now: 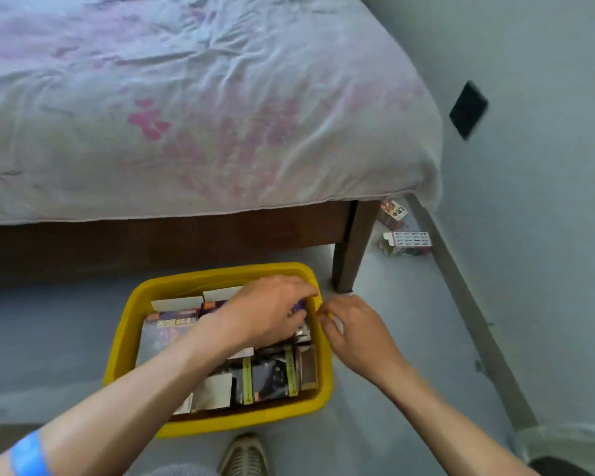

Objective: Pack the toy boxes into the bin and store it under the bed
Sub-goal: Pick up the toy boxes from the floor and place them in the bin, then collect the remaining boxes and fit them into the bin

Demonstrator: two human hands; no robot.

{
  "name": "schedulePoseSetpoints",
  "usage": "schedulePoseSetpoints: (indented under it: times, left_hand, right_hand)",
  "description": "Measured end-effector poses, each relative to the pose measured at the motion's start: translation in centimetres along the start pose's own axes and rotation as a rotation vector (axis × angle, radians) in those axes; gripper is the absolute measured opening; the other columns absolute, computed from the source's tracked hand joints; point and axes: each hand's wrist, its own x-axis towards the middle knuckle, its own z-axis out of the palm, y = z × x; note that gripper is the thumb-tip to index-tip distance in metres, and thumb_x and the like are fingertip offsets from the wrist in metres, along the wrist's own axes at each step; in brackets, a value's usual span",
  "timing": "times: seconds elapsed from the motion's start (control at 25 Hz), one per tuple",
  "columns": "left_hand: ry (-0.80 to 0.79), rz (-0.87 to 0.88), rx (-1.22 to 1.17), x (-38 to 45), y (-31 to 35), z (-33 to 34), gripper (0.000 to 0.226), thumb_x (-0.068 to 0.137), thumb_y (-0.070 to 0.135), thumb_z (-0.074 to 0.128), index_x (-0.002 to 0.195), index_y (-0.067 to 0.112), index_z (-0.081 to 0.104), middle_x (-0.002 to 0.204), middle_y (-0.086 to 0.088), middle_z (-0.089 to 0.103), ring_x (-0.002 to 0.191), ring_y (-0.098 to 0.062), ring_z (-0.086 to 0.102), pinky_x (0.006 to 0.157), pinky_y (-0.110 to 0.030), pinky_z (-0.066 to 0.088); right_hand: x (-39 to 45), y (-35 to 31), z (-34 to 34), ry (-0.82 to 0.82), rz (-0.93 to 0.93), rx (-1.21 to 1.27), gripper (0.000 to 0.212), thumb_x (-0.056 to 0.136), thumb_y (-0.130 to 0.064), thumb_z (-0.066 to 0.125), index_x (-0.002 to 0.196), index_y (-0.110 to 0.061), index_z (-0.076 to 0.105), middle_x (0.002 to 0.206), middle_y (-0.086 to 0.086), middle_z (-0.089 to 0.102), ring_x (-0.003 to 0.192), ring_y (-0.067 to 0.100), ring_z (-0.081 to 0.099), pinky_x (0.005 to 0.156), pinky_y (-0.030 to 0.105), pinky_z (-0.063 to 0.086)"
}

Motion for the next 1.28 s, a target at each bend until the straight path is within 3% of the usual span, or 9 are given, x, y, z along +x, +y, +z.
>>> schedulePoseSetpoints:
  times: [0.08, 0.16, 0.36, 0.48, 0.6, 0.76, 0.92, 1.08, 1.28]
  left_hand:
    - [-0.031, 0.115, 0.049, 4.0, 3.9, -1.9, 0.040, 0.091, 0.027, 0.050, 0.130, 0.029, 0.054, 0.124, 0.002, 0.061, 0.114, -0.024, 0.056, 0.088, -0.043, 0.051]
    - [-0.040, 0.169, 0.062, 7.9, 7.2, -3.4, 0.046, 0.092, 0.025, 0.049, 0.138, 0.031, 0.048, 0.132, 0.003, 0.057, 0.119, -0.022, 0.052, 0.092, -0.044, 0.050]
    - [0.228, 0.209, -0.310, 10.0, 13.3, -8.6, 0.058, 0.090, 0.020, 0.056, 0.145, 0.032, 0.044, 0.142, 0.010, 0.055, 0.127, -0.009, 0.050, 0.100, -0.027, 0.045]
    - [0.310, 0.170, -0.431, 9.7, 16.2, -14.3, 0.063, 0.087, 0.014, 0.056, 0.145, 0.033, 0.042, 0.144, 0.013, 0.052, 0.131, -0.002, 0.044, 0.103, -0.019, 0.041]
    - [0.276, 0.041, -0.507, 10.4, 16.8, -21.6, 0.074, 0.088, 0.010, 0.056, 0.154, 0.028, 0.030, 0.156, 0.008, 0.037, 0.143, -0.003, 0.028, 0.115, -0.015, 0.024]
    - [0.176, -0.090, -0.532, 10.9, 15.6, -30.6, 0.080, 0.091, 0.014, 0.053, 0.158, 0.028, 0.012, 0.163, 0.005, 0.022, 0.149, -0.012, 0.018, 0.120, -0.029, 0.022]
    - [0.185, -0.111, -0.496, 13.0, 15.4, -38.1, 0.080, 0.093, 0.018, 0.052, 0.159, 0.028, 0.008, 0.164, 0.005, 0.018, 0.150, -0.013, 0.014, 0.123, -0.031, 0.015]
    - [0.162, -0.152, -0.547, 18.7, 15.5, -41.0, 0.079, 0.094, 0.017, 0.051, 0.158, 0.031, 0.007, 0.165, 0.007, 0.011, 0.152, -0.010, 0.004, 0.124, -0.033, 0.010]
    - [0.128, -0.500, -0.882, 28.0, 13.3, -33.5, 0.080, 0.089, 0.012, 0.055, 0.157, 0.035, 0.018, 0.160, 0.015, 0.022, 0.147, 0.001, 0.013, 0.116, -0.017, 0.013]
  right_hand:
    - [1.0, 2.3, -3.5, 0.120, 0.166, -0.001, 0.016, 0.092, -0.019, 0.056, 0.097, -0.012, 0.070, 0.097, 0.007, 0.070, 0.090, 0.025, 0.061, 0.075, 0.040, 0.048]
    - [1.6, 5.0, -7.4, 0.245, 0.338, 0.065, 0.018, 0.092, -0.019, 0.058, 0.104, -0.015, 0.071, 0.104, 0.004, 0.071, 0.094, 0.021, 0.063, 0.078, 0.036, 0.050]
    - [2.6, 5.3, -16.5, 0.403, 0.493, 0.215, 0.034, 0.091, -0.022, 0.062, 0.125, -0.018, 0.064, 0.124, -0.001, 0.066, 0.112, 0.017, 0.061, 0.090, 0.035, 0.051]
    - [3.9, 2.4, -22.3, 0.386, 0.611, 0.278, 0.034, 0.089, -0.022, 0.063, 0.124, -0.021, 0.063, 0.123, -0.002, 0.066, 0.113, 0.016, 0.060, 0.095, 0.035, 0.050]
    - [6.3, -2.0, -28.2, 0.361, 0.714, 0.276, 0.036, 0.088, -0.023, 0.067, 0.124, -0.022, 0.062, 0.122, 0.000, 0.067, 0.108, 0.018, 0.061, 0.090, 0.029, 0.047]
    - [9.4, -8.0, -34.5, 0.291, 0.787, 0.306, 0.043, 0.091, -0.028, 0.066, 0.132, -0.023, 0.056, 0.132, -0.001, 0.061, 0.113, 0.018, 0.059, 0.089, 0.026, 0.046]
    - [12.7, -11.0, -40.4, 0.261, 0.808, 0.327, 0.045, 0.090, -0.028, 0.067, 0.133, -0.025, 0.054, 0.134, -0.004, 0.059, 0.119, 0.017, 0.056, 0.095, 0.037, 0.050]
    - [17.8, -7.6, -44.2, 0.277, 0.791, 0.276, 0.049, 0.089, -0.027, 0.068, 0.135, -0.025, 0.053, 0.132, -0.006, 0.058, 0.114, 0.009, 0.052, 0.097, 0.034, 0.049]
    - [25.0, 3.5, -37.8, 0.019, 0.803, 0.218, 0.053, 0.088, -0.021, 0.067, 0.138, -0.019, 0.050, 0.137, -0.002, 0.054, 0.125, 0.017, 0.051, 0.100, 0.026, 0.041]
